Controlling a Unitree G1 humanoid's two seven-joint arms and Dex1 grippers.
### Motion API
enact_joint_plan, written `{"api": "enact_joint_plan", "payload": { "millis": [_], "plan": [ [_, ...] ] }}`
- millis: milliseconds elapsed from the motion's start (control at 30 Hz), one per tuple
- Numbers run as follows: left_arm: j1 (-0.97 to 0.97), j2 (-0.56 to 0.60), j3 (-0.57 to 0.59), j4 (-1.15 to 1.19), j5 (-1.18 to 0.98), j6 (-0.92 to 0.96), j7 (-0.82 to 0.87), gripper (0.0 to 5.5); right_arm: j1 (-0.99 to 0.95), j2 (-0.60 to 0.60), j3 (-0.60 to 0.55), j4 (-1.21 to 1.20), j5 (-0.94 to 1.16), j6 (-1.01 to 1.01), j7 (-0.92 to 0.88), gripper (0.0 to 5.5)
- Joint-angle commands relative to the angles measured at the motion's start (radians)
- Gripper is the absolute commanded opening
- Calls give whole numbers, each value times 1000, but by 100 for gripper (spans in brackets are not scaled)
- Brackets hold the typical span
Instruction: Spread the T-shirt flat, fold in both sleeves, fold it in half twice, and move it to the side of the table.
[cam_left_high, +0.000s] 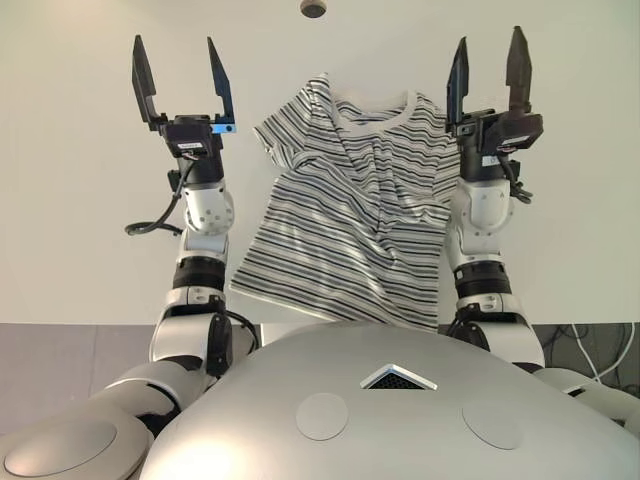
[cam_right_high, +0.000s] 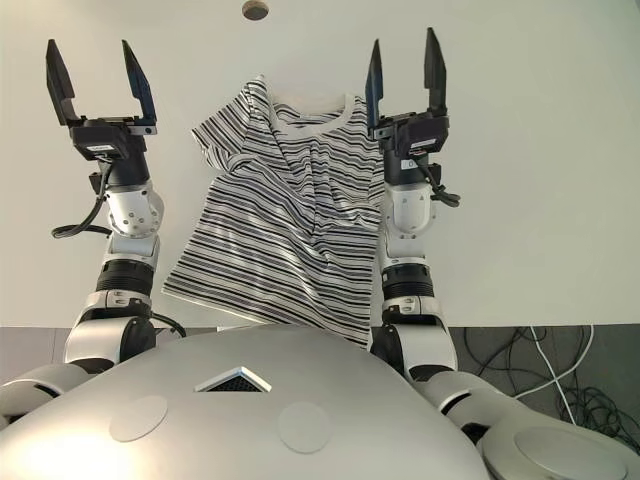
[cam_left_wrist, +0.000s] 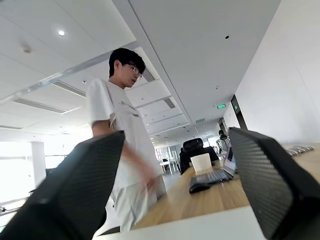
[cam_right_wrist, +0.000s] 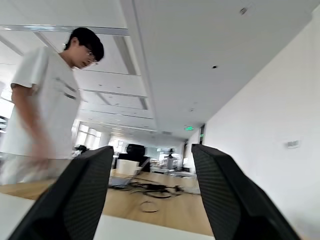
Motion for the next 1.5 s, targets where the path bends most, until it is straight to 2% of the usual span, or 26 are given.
{"api": "enact_joint_plan", "payload": {
  "millis": [33,200,433,600,700,800,933,1033,1267,1500],
  "plan": [
    [51,16,22,-102,-14,20,-11,382,-1,12,-73,-93,-153,7,-141,291],
    [103,15,-3,-216,-61,49,-72,382,65,22,-24,-222,-221,34,-164,291],
    [113,14,-33,-255,-72,82,-133,382,84,-23,16,-284,-131,156,-116,291],
    [60,60,-115,-231,-24,220,-262,382,73,-75,34,-292,-220,374,-91,291],
    [12,136,-182,-247,-26,300,-411,382,84,-201,49,-375,-35,530,142,291],
    [9,218,-278,-271,-12,374,-590,382,91,-326,40,-422,22,641,283,291],
    [101,341,-385,-434,-63,411,-813,382,73,-497,90,-390,-9,808,476,291],
    [159,398,-412,-563,-106,457,-902,382,38,-563,160,-369,-53,853,574,291],
    [175,404,-431,-585,-81,493,-924,382,-154,-558,377,-54,-217,800,674,291],
    [207,449,-451,-566,-63,495,-967,382,-474,-501,530,508,-401,672,517,291]
  ]
}}
